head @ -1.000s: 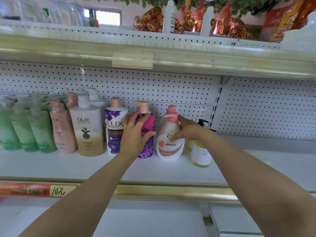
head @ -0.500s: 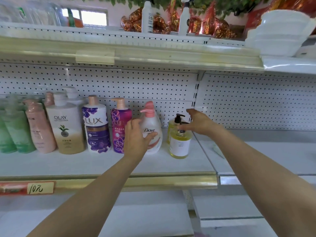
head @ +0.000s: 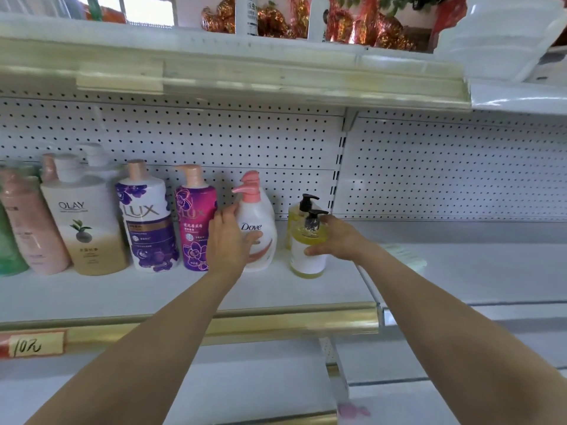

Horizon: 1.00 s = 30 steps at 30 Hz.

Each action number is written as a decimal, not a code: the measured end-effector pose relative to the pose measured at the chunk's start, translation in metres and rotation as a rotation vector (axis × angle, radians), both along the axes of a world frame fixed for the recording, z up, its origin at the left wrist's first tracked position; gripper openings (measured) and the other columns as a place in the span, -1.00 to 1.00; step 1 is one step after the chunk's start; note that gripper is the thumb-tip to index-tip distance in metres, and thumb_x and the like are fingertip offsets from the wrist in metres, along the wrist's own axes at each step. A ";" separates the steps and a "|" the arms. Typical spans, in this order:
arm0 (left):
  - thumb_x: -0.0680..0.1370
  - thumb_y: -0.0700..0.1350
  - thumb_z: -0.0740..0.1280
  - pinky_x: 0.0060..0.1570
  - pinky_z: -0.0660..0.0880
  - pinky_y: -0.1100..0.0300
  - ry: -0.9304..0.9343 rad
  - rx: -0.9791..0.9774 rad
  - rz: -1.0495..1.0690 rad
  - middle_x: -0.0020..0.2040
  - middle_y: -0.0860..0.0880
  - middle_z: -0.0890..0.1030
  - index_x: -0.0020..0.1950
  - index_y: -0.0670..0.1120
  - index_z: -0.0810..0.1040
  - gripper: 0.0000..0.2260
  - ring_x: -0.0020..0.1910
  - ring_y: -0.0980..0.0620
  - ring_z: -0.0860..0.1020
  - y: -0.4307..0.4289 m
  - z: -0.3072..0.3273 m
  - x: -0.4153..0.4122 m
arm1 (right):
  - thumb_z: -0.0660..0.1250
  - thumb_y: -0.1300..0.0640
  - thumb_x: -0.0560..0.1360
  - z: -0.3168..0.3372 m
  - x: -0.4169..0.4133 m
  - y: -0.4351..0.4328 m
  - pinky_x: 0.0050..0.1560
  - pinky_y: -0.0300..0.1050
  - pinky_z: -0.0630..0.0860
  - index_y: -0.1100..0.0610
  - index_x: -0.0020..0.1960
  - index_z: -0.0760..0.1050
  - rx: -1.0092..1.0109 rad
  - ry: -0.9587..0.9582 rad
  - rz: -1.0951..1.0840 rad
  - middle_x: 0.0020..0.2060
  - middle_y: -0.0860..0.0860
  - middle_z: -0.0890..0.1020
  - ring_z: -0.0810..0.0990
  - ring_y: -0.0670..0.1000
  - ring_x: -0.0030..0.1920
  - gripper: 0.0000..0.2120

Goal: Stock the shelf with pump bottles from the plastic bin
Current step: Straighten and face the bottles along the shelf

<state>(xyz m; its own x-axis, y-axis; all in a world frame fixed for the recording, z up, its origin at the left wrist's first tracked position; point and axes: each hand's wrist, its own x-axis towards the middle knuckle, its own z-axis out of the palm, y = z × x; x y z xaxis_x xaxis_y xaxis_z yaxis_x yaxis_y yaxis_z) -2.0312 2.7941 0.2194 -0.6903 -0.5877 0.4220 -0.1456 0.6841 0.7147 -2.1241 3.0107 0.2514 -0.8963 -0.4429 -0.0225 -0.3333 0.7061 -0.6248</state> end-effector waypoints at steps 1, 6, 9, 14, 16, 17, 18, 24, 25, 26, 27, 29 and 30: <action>0.35 -0.01 0.58 0.18 0.39 -0.01 0.006 -0.006 -0.001 0.23 -0.07 0.46 0.38 -0.09 0.38 -0.33 0.24 -0.09 0.39 -0.001 -0.001 -0.001 | 0.63 0.04 0.31 -0.001 -0.003 0.000 0.22 -0.16 0.37 0.03 0.50 0.29 -0.007 -0.013 0.010 0.34 -0.04 0.50 0.45 0.04 0.37 -0.14; 0.35 -0.01 0.58 0.17 0.39 0.01 0.024 -0.023 0.012 0.17 -0.07 0.46 0.34 -0.11 0.40 -0.36 0.19 -0.10 0.40 0.001 -0.002 -0.002 | 0.64 0.00 0.29 0.000 -0.012 -0.001 0.29 -0.11 0.38 0.03 0.53 0.25 0.009 -0.041 0.029 0.36 -0.06 0.48 0.43 0.03 0.36 -0.08; 0.35 0.00 0.58 0.16 0.40 0.00 0.023 -0.016 0.015 0.17 -0.07 0.46 0.33 -0.10 0.40 -0.36 0.18 -0.09 0.40 0.001 -0.001 -0.002 | 0.66 -0.01 0.26 0.001 -0.016 -0.003 0.35 -0.04 0.40 0.05 0.53 0.22 0.016 -0.073 0.037 0.35 -0.07 0.49 0.45 0.03 0.36 -0.02; 0.37 0.01 0.57 0.14 0.40 0.02 0.016 -0.035 0.018 0.18 -0.08 0.45 0.32 -0.12 0.39 -0.38 0.20 -0.09 0.39 0.001 -0.002 0.000 | 0.68 0.06 0.23 0.001 -0.024 -0.004 0.40 0.03 0.39 0.08 0.52 0.18 -0.001 -0.140 0.055 0.31 -0.05 0.52 0.48 0.04 0.34 0.01; 0.38 0.01 0.56 0.13 0.40 0.03 0.023 -0.042 0.013 0.18 -0.08 0.45 0.33 -0.12 0.38 -0.38 0.19 -0.09 0.39 0.002 -0.002 0.000 | 0.68 0.08 0.23 0.000 -0.028 -0.006 0.41 0.04 0.39 0.08 0.51 0.18 -0.011 -0.154 0.060 0.31 -0.06 0.52 0.48 0.04 0.35 0.00; 0.38 0.01 0.56 0.13 0.41 0.03 0.026 -0.049 0.010 0.18 -0.09 0.45 0.33 -0.12 0.38 -0.38 0.19 -0.09 0.39 0.001 -0.003 0.000 | 0.68 0.09 0.24 -0.001 -0.030 -0.007 0.40 0.03 0.38 0.08 0.51 0.18 -0.014 -0.158 0.065 0.30 -0.07 0.51 0.47 0.04 0.35 0.00; 0.38 0.01 0.56 0.13 0.41 0.03 0.027 -0.056 0.009 0.18 -0.09 0.45 0.34 -0.12 0.38 -0.38 0.19 -0.09 0.39 0.001 -0.004 0.000 | 0.67 0.08 0.24 -0.001 -0.030 -0.008 0.40 0.02 0.38 0.08 0.51 0.19 -0.010 -0.159 0.068 0.30 -0.08 0.50 0.46 0.04 0.35 -0.01; 0.39 0.02 0.55 0.15 0.42 0.04 0.028 -0.068 0.005 0.18 -0.08 0.45 0.33 -0.12 0.37 -0.38 0.20 -0.08 0.39 0.000 -0.005 0.000 | 0.64 0.02 0.28 -0.002 -0.035 -0.017 0.42 0.03 0.36 0.03 0.53 0.16 0.000 -0.145 0.084 0.36 -0.06 0.45 0.42 0.03 0.37 -0.03; 0.39 0.02 0.55 0.16 0.42 0.03 0.030 -0.069 0.005 0.19 -0.08 0.45 0.34 -0.12 0.37 -0.38 0.20 -0.08 0.39 0.000 -0.005 0.001 | 0.64 0.01 0.28 -0.003 -0.036 -0.018 0.43 0.05 0.35 0.02 0.53 0.16 -0.004 -0.140 0.090 0.37 -0.06 0.45 0.42 0.04 0.38 -0.02; 0.39 0.02 0.55 0.17 0.42 0.03 0.032 -0.071 0.006 0.19 -0.08 0.45 0.33 -0.12 0.37 -0.38 0.20 -0.08 0.39 0.001 -0.005 0.001 | 0.64 0.00 0.28 -0.003 -0.035 -0.019 0.44 0.07 0.35 0.00 0.54 0.16 -0.003 -0.132 0.093 0.39 -0.06 0.45 0.41 0.04 0.39 -0.01; 0.39 0.02 0.55 0.17 0.43 0.02 0.035 -0.073 0.007 0.19 -0.08 0.45 0.33 -0.12 0.37 -0.38 0.20 -0.09 0.40 0.001 -0.005 0.001 | 0.64 -0.01 0.28 -0.004 -0.035 -0.019 0.44 0.07 0.35 -0.01 0.55 0.16 -0.005 -0.123 0.097 0.41 -0.06 0.44 0.41 0.04 0.40 -0.01; 0.39 0.02 0.55 0.17 0.43 0.02 0.038 -0.081 0.006 0.20 -0.09 0.45 0.34 -0.12 0.37 -0.38 0.21 -0.10 0.40 0.001 -0.005 0.001 | 0.62 -0.03 0.30 -0.005 -0.035 -0.019 0.45 0.05 0.33 0.00 0.57 0.16 0.004 -0.100 0.103 0.43 -0.08 0.41 0.39 0.03 0.42 -0.01; 0.40 0.02 0.54 0.16 0.43 0.03 0.035 -0.083 0.006 0.21 -0.09 0.45 0.34 -0.12 0.37 -0.39 0.21 -0.10 0.39 0.000 -0.005 0.001 | 0.62 -0.05 0.30 -0.006 -0.034 -0.018 0.46 0.04 0.32 0.00 0.58 0.16 0.011 -0.085 0.105 0.43 -0.09 0.40 0.37 0.02 0.44 -0.01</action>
